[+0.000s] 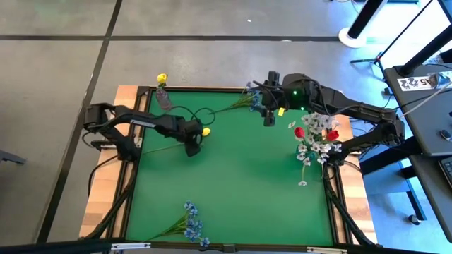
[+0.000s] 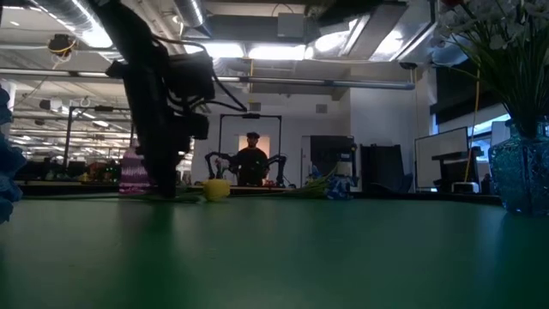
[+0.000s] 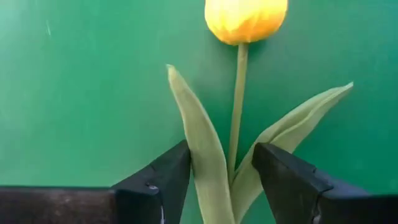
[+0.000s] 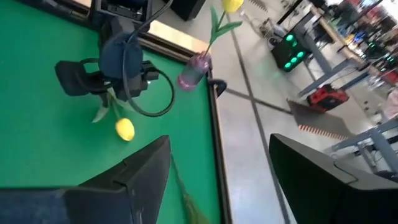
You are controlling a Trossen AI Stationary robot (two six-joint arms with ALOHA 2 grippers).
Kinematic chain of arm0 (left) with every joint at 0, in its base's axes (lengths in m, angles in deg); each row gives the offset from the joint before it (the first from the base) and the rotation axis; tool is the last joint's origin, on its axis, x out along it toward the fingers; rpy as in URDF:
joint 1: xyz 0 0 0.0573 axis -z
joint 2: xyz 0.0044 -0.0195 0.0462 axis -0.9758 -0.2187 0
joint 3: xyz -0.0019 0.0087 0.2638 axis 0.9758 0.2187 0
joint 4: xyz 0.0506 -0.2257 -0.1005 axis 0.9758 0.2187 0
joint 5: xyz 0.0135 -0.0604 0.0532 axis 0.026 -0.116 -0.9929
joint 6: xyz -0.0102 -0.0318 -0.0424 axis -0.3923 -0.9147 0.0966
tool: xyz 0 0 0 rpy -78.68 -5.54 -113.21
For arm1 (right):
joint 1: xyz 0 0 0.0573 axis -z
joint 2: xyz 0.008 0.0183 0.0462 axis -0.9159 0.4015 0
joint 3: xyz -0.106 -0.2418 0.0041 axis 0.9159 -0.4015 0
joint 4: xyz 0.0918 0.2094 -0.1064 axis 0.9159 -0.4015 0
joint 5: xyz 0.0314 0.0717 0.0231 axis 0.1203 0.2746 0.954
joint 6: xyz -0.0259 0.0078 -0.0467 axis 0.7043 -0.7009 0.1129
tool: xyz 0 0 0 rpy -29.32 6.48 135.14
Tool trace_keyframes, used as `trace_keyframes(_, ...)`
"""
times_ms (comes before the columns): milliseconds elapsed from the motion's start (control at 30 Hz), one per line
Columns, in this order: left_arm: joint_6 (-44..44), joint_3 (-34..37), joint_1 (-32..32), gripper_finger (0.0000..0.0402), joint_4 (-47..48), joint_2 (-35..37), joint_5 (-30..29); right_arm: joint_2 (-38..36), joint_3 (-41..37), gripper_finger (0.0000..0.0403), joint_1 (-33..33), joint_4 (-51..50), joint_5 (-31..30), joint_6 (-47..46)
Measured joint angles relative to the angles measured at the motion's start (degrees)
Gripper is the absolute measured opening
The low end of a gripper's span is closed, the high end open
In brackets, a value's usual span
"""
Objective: Sort flowers into vase by color
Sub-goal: Put the yellow flower into the violet vase
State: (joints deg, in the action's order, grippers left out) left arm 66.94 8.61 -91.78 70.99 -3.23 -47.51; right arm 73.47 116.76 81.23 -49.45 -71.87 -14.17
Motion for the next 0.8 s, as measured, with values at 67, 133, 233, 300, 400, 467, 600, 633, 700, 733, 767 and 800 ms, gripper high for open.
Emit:
trace_keyframes(67,0.02,-0.19,0.46,0.0174,-2.71,-1.38,-1.15,0.00,0.00,0.0273,0.00,-1.11,0.00,-1.08)
trace_keyframes(133,-0.40,-0.18,0.97,0.0154,-3.72,-1.77,-1.52,0.00,0.00,0.0273,0.02,-2.12,-0.04,-1.66)
trace_keyframes(233,-1.69,-0.04,2.59,0.0096,-4.27,-1.40,-2.21,0.00,0.00,0.0273,0.11,-2.09,-0.52,-1.57)
trace_keyframes(300,-1.76,0.08,4.22,0.0042,-4.63,-0.54,-3.87,0.00,0.00,0.0273,0.11,-1.13,-0.58,-1.10)
trace_keyframes(400,-1.90,0.40,6.23,0.0013,-3.86,2.34,-6.10,-0.18,0.02,0.0273,0.07,-0.22,-0.55,-0.90)
trace_keyframes(467,-2.16,0.34,7.12,0.0012,-4.26,6.69,-6.85,-0.68,0.02,0.0273,0.07,-0.38,-0.54,-1.16)
trace_keyframes(600,-1.94,0.31,9.20,0.0005,-3.98,19.95,-9.62,-1.25,0.04,0.0273,0.07,-0.56,1.70,-4.04)
trace_keyframes(633,-1.17,0.31,9.59,0.0005,-4.21,24.00,-10.76,-1.22,0.04,0.0273,0.07,-0.97,2.81,-4.96)
trace_keyframes(700,2.09,0.27,10.12,0.0005,-6.01,32.77,-12.66,-1.20,0.04,0.0273,0.06,-1.77,5.02,-6.19)
trace_keyframes(733,4.35,0.35,10.25,0.0005,-7.29,37.12,-13.50,-1.12,0.04,0.0273,-0.16,-2.02,5.82,-6.87)
trace_keyframes(767,6.72,0.61,10.25,0.0005,-9.38,41.45,-13.92,-0.99,0.04,0.0273,-0.76,-2.00,6.13,-7.64)
trace_keyframes(800,9.16,0.98,10.25,0.0005,-11.88,45.71,-14.18,-0.87,0.04,0.0273,-1.40,-1.95,6.08,-8.54)
